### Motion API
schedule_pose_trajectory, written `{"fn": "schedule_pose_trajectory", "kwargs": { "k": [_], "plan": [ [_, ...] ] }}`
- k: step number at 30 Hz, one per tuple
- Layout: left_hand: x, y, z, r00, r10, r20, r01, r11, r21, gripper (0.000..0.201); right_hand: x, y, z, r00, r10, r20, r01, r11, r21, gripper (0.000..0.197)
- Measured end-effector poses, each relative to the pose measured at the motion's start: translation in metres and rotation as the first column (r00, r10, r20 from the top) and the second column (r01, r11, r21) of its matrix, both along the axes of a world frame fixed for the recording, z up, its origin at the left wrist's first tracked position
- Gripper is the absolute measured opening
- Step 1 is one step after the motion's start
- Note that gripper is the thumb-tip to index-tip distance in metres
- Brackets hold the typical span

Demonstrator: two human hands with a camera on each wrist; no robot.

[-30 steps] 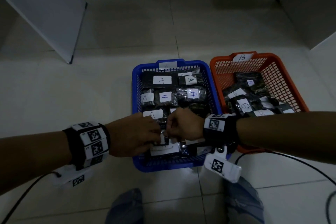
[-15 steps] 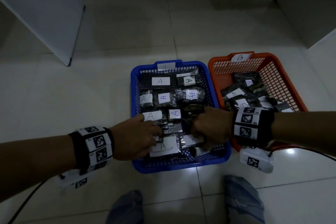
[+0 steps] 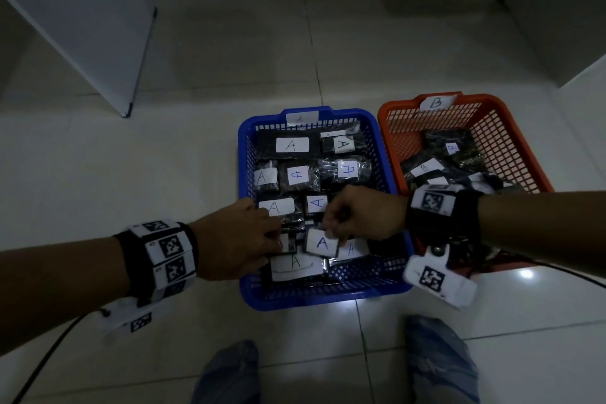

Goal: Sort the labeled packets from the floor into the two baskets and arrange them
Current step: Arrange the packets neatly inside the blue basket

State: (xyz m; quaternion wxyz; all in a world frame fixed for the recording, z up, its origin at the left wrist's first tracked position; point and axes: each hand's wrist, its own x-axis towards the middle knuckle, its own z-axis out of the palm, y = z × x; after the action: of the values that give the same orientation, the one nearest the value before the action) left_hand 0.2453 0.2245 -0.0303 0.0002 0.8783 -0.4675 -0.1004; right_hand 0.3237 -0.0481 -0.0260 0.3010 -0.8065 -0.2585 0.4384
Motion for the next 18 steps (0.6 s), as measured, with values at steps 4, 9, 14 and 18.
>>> {"fn": "schedule_pose_trajectory", "kwargs": {
  "k": [4, 9, 14, 18],
  "plan": [
    [-0.003, -0.001, 0.000, 1.000, 0.010, -0.002, -0.010, 1.000, 0.004, 0.028, -0.005, 0.009, -0.016, 0.979, -0.093, 0.183, 0.085, 0.995, 0.053, 0.005],
    [-0.004, 0.001, 0.000, 1.000, 0.013, -0.005, -0.013, 1.000, 0.010, 0.029, -0.008, 0.007, -0.021, 0.953, -0.224, 0.202, 0.216, 0.974, 0.063, 0.022],
    [-0.002, -0.003, 0.001, 1.000, -0.002, 0.000, 0.002, 1.000, -0.004, 0.024, 0.000, -0.009, 0.007, 0.879, 0.073, 0.471, -0.019, 0.993, -0.119, 0.022],
    [-0.001, -0.009, 0.003, 0.999, -0.022, -0.027, 0.021, 0.999, -0.040, 0.026, -0.006, -0.020, 0.011, 0.723, 0.584, 0.369, -0.389, 0.786, -0.481, 0.021]
  ]
}}
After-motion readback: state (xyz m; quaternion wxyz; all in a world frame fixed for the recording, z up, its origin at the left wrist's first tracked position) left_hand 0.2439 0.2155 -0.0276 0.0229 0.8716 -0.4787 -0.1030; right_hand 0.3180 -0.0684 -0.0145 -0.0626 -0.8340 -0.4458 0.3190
